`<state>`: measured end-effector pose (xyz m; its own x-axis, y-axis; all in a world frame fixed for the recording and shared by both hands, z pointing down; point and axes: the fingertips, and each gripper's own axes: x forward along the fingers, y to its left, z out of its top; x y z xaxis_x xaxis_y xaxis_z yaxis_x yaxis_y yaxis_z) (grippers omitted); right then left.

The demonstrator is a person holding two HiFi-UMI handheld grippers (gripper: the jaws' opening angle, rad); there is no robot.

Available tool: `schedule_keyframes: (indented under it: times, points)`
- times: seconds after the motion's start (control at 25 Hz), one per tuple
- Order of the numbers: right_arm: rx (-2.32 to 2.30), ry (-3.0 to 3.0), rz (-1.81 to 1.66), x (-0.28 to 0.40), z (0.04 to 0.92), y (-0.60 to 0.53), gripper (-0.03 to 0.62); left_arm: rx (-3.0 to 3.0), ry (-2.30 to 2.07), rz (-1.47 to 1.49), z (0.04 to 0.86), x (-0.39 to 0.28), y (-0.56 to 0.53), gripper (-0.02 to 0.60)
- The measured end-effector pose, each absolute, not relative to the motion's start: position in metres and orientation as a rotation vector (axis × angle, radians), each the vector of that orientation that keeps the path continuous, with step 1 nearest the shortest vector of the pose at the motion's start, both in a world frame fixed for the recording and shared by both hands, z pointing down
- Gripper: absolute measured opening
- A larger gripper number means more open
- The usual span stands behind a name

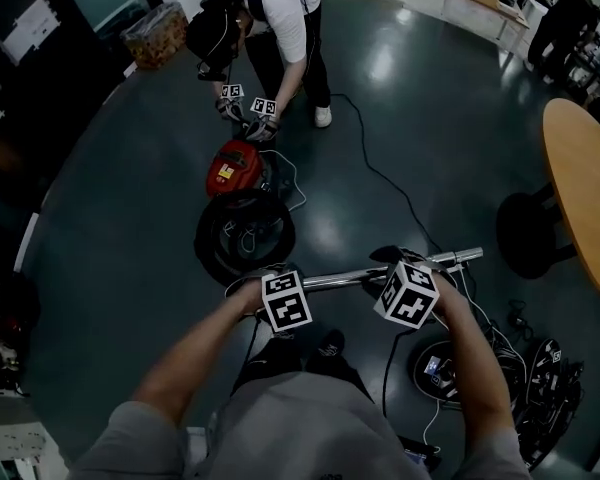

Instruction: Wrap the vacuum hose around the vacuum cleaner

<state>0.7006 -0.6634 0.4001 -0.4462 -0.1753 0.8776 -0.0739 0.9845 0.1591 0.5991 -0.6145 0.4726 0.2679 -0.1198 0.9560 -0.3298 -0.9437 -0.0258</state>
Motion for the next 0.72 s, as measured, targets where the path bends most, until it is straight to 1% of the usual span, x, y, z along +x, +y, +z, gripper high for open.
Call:
schedule_keyframes:
  times: [0.2, 0.32, 0.52, 0.72]
  points:
    - [0.397, -2.223, 0.219, 0.710, 0.384, -0.691, 0.219, 2.324, -0.470, 1.711, 0.486, 0.585, -0.623, 0.141]
    - [0.453, -2.201, 0.333, 0.708, 0.393, -0.700, 0.218, 2.321, -0.517, 1.668, 0.501, 0.569, -0.636, 0.141]
    - [0.526, -2.221, 0.630, 0.686, 0.411, -0.708, 0.215, 2.310, -0.627, 1.593, 0.520, 0.549, -0.658, 0.141]
    - [0.609, -2.215, 0.925, 0.660, 0.435, -0.739, 0.215, 2.249, -0.741, 1.486, 0.544, 0.526, -0.672, 0.141]
